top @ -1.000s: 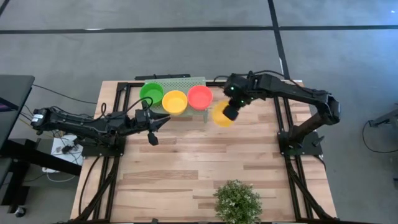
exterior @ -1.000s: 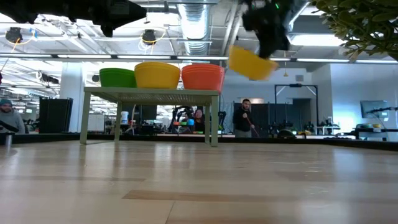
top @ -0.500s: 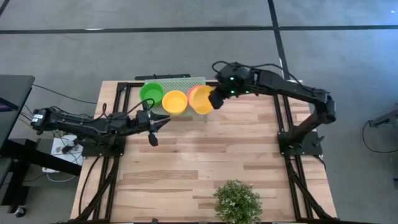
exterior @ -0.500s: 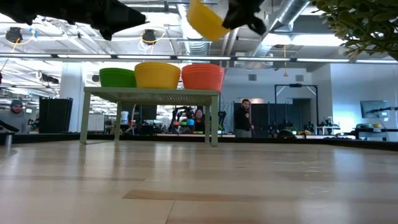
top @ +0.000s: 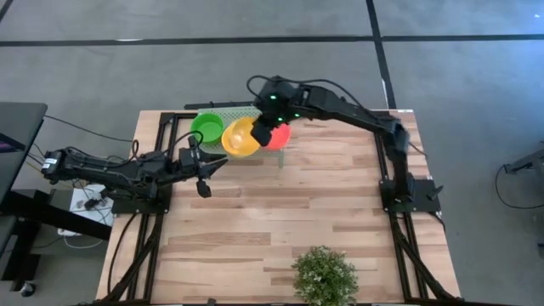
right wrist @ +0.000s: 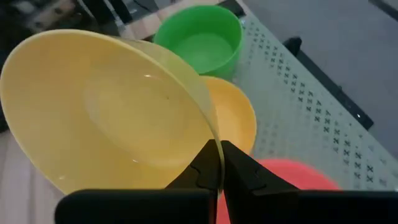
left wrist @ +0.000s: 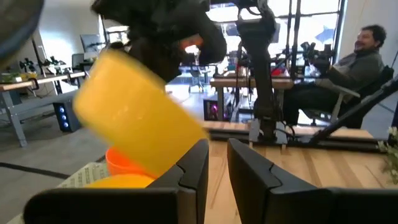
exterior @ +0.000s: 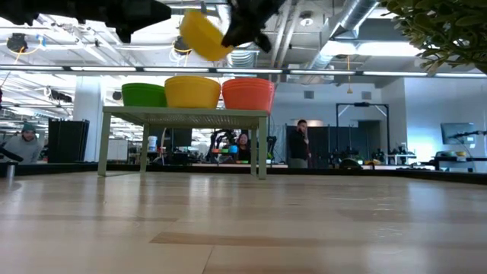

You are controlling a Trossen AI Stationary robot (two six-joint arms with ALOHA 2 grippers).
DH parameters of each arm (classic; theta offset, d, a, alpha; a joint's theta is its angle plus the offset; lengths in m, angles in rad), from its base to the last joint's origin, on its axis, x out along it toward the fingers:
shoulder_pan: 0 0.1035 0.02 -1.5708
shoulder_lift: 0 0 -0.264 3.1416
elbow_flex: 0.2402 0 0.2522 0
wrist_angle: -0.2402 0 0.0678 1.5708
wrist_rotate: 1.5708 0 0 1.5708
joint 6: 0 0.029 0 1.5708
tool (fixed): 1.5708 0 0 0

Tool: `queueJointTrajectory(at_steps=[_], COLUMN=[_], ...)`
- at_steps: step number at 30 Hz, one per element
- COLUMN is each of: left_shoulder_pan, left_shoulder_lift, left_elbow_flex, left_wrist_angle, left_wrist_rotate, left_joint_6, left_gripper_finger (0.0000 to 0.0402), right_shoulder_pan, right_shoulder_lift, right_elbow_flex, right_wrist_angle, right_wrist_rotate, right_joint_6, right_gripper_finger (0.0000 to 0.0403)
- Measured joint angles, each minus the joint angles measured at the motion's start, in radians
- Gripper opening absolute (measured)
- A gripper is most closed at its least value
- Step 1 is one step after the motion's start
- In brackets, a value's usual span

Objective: Pick & Place Mini bowls
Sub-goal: Stack the yellow bowl on top of the yellow bowls on the shelf

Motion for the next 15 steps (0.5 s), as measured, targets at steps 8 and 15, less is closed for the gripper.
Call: queueJointTrajectory(at_steps=[8,15], left_shoulder_pan=[0.000,0.000], left_shoulder_lift=[-0.003,-0.002], left_elbow_flex=[0.000,0.000], left_wrist_angle=[-0.015,-0.033], left_wrist_rotate=[-0.004,-0.071], left_joint_6=[0.005,0.007], left_gripper_finger=[0.0062,0.0062], right_shoulder_pan=[-0.026,-0.045], right_shoulder_lift=[0.169,0.188], right_elbow_flex=[0.189,0.211], right_wrist_angle=[-0.119,-0.155], right_wrist_rotate=[-0.026,-0.079], right_joint_6=[-0.037,-0.038], right_gripper_finger=[0.0008,0.0007])
